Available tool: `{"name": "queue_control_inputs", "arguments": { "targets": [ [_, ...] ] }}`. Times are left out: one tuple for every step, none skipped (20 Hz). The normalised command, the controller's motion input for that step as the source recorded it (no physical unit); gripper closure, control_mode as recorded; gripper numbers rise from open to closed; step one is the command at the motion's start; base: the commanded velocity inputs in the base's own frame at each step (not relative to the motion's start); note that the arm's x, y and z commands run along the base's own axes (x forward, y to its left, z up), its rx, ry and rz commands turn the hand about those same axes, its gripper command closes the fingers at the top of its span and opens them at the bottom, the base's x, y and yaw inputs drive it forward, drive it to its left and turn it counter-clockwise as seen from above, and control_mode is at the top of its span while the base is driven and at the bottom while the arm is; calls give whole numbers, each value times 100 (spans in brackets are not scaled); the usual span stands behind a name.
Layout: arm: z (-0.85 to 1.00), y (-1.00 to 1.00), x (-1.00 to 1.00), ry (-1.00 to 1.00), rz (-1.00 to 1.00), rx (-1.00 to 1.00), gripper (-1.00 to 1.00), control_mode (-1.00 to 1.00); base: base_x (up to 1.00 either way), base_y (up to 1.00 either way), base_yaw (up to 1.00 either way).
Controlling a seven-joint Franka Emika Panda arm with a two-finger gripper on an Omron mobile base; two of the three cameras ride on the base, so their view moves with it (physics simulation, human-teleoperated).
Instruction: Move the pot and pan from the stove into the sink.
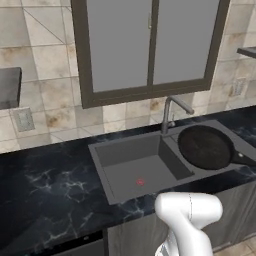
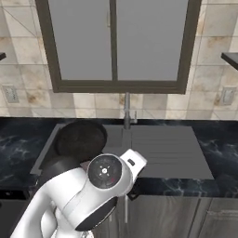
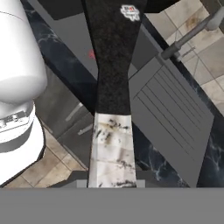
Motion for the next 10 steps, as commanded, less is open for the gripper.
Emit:
{"name": "queue_control_inputs", "arguments": {
  "targets": [
    [0, 0, 0, 0, 0, 0, 100, 100, 18, 17, -6],
    [0, 0, 2, 0, 0, 0, 100, -100, 0, 0, 0],
    [0, 0, 0, 0, 0, 0, 100, -100, 0, 0, 0],
    [0, 0, 0, 0, 0, 0, 100, -100, 0, 0, 0],
    [0, 3, 40, 4, 0, 0, 100, -100, 0, 0, 0],
    [-5, 28, 60, 8, -3, -2, 100, -100, 0, 0, 0],
    [-11, 56, 66, 12, -7, -8, 100, -100, 0, 0, 0],
    [-16, 69, 74, 17, -10, -11, 100, -100, 0, 0, 0],
    [-15, 75, 71, 18, -12, -12, 100, -100, 0, 0, 0],
    [-15, 76, 67, 18, -12, -13, 100, -100, 0, 0, 0]
  ]
}}
